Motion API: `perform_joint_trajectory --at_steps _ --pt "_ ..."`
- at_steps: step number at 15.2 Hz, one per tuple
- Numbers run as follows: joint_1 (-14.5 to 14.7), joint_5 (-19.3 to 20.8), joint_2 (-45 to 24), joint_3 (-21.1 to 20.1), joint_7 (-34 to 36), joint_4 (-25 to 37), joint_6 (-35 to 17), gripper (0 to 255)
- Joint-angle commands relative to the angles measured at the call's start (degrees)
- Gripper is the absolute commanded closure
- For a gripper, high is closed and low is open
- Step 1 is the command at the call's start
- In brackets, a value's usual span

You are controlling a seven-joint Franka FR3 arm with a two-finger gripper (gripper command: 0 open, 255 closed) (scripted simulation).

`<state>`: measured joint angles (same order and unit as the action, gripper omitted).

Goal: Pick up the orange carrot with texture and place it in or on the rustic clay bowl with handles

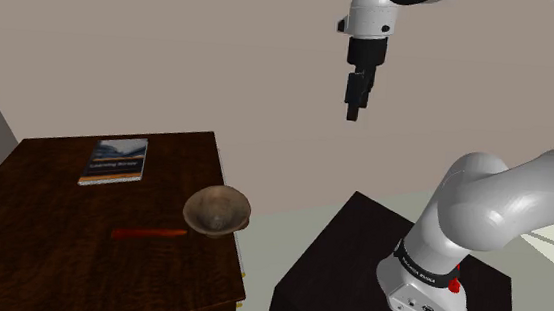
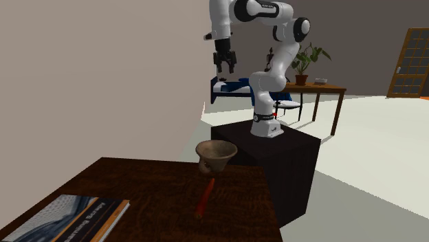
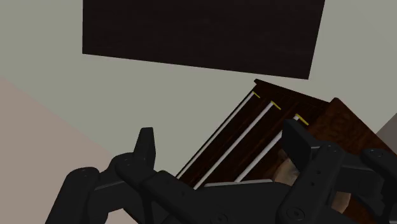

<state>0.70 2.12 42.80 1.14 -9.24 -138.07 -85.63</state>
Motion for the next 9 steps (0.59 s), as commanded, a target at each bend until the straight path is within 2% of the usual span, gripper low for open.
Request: perform_joint_trajectory --at_steps 1,9 --pt "0.0 0.0 0.0 0.0 0.0 0.0 0.0 0" --pt "3.9 -2.8 -10.6 -2.7 -1.1 -2.9 -15.9 0"
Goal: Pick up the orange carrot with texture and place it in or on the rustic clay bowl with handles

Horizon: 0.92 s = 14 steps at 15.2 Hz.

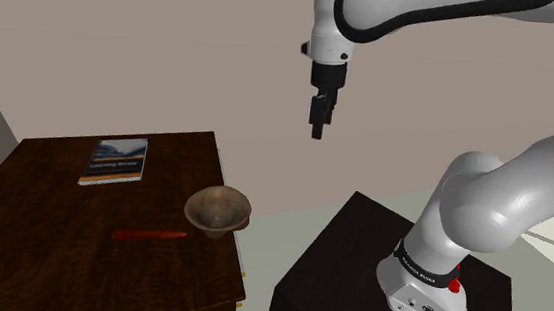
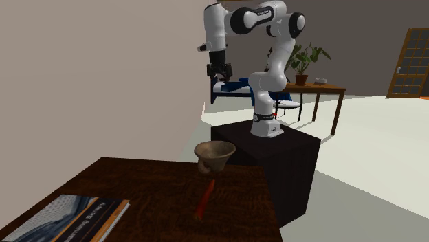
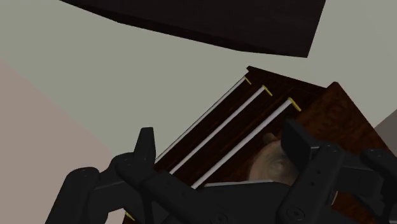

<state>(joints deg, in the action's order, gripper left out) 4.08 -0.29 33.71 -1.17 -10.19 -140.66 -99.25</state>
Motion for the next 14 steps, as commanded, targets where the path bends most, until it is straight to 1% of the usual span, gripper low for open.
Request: perform_joint_trajectory --at_steps 1,7,14 --pt "1.0 -0.7 -3.0 -0.8 -0.3 -0.4 -4.2 0" --pt "3.7 -2.1 -13.3 -3.1 -1.2 0.9 -15.0 0" --pt "6.3 -2.5 -26.4 -5.9 -2.0 5.5 -25.8 0"
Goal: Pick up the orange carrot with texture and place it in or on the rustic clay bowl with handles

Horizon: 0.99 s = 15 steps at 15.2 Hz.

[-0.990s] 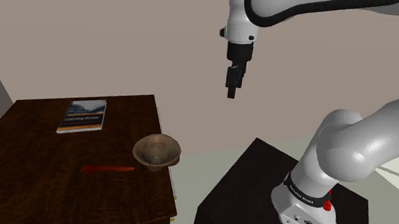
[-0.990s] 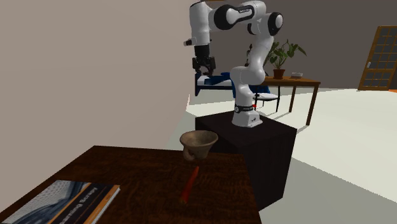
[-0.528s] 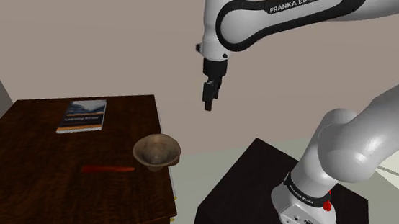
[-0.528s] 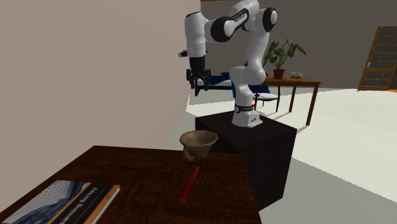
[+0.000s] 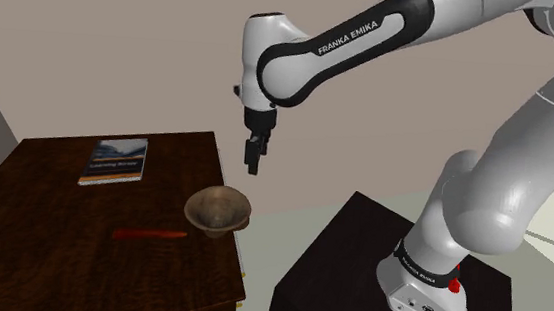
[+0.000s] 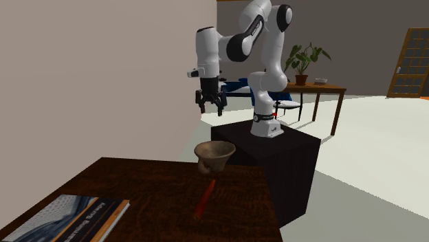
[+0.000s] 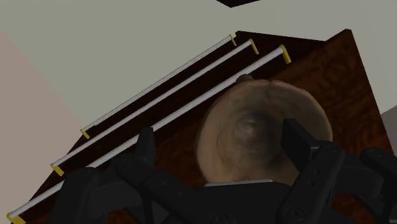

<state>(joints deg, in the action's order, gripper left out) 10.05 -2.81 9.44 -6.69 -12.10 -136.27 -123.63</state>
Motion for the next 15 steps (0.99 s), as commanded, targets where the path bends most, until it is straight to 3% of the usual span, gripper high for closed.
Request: perform_joint_trajectory --at_steps 1,15 --pt "0.7 0.2 -4.0 -0.8 -0.1 2.0 -2.7 0" --pt "6.8 5.8 -30.7 -4.6 0.9 20.6 -15.0 0"
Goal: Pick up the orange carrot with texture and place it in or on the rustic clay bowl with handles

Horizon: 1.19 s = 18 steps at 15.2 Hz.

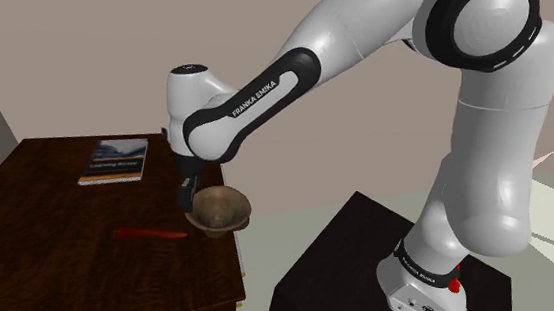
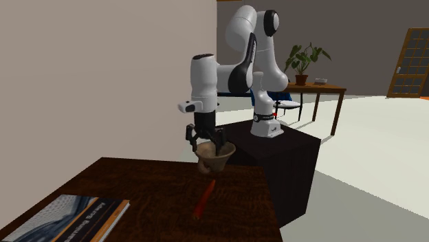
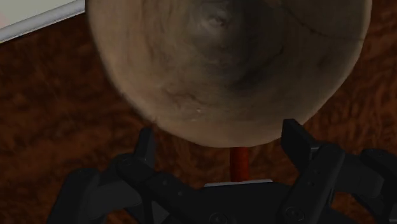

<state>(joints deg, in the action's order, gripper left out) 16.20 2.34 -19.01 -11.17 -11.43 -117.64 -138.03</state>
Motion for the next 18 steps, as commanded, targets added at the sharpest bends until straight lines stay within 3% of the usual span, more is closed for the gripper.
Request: perform_joint_trajectory --at_steps 1,8,18 --pt "1.2 1.2 -4.1 -0.2 0.3 3.7 -1.0 0" --pt "5.8 4.7 -17.4 -0.5 0.3 17.6 -2.4 0" --pt "6.7 5.6 -22.3 0.4 0.8 19.3 -5.6 0"
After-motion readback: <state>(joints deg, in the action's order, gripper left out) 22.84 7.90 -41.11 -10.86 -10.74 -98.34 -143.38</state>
